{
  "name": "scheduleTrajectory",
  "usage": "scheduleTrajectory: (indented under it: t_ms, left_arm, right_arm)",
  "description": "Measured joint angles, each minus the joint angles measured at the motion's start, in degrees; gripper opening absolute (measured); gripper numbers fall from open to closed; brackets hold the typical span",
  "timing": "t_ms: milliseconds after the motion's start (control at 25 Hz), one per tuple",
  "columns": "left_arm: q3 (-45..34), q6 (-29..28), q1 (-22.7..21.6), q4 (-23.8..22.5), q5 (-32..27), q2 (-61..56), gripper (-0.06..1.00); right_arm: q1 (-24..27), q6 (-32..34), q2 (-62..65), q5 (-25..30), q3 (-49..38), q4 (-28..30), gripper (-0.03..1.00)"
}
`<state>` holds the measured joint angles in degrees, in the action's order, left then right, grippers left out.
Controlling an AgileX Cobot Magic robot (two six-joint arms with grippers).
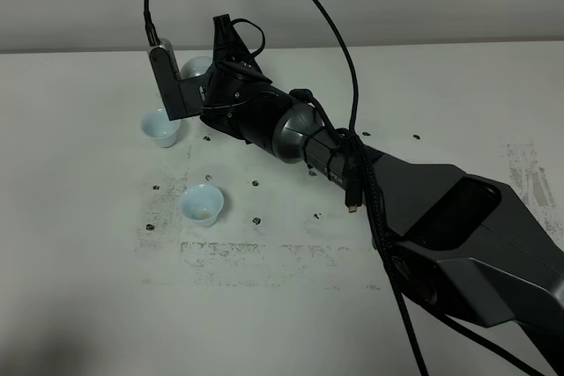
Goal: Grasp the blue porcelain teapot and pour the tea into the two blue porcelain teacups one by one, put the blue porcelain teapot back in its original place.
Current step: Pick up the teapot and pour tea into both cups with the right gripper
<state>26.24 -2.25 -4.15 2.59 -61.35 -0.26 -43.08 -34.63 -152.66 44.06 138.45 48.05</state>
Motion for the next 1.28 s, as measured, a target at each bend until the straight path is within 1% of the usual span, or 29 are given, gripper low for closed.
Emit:
scheduleTrajectory:
  t_ms: [240, 400, 720, 1120, 1280]
  left_arm:
    - [0.0, 0.0, 0.0, 0.0, 0.0, 0.0, 0.68]
    - [0.0, 0.0, 0.0, -0.06, 0.0, 0.0, 0.68]
    - [0.0, 0.0, 0.0, -0.12, 0.0, 0.0, 0.68]
    - [0.0, 0.0, 0.0, -0.19, 0.0, 0.0, 0.68]
    - [0.0, 0.0, 0.0, -0.19, 0.0, 0.0, 0.68]
  right_arm:
    - [-0.16, 0.08, -0.22, -0.79, 0.0, 0.19, 0.06]
    - [-0.32, -0.11, -1.13, -0.88, 0.0, 1.28, 0.06]
    - [-0.56, -2.64, -1.6, -0.5, 0.0, 1.93, 0.06]
    - [-0.56, -3.08, -1.6, -0.55, 0.0, 7.92, 0.06]
    - [-0.56, -3.08, -1.6, -0.6, 0.0, 9.13, 0.06]
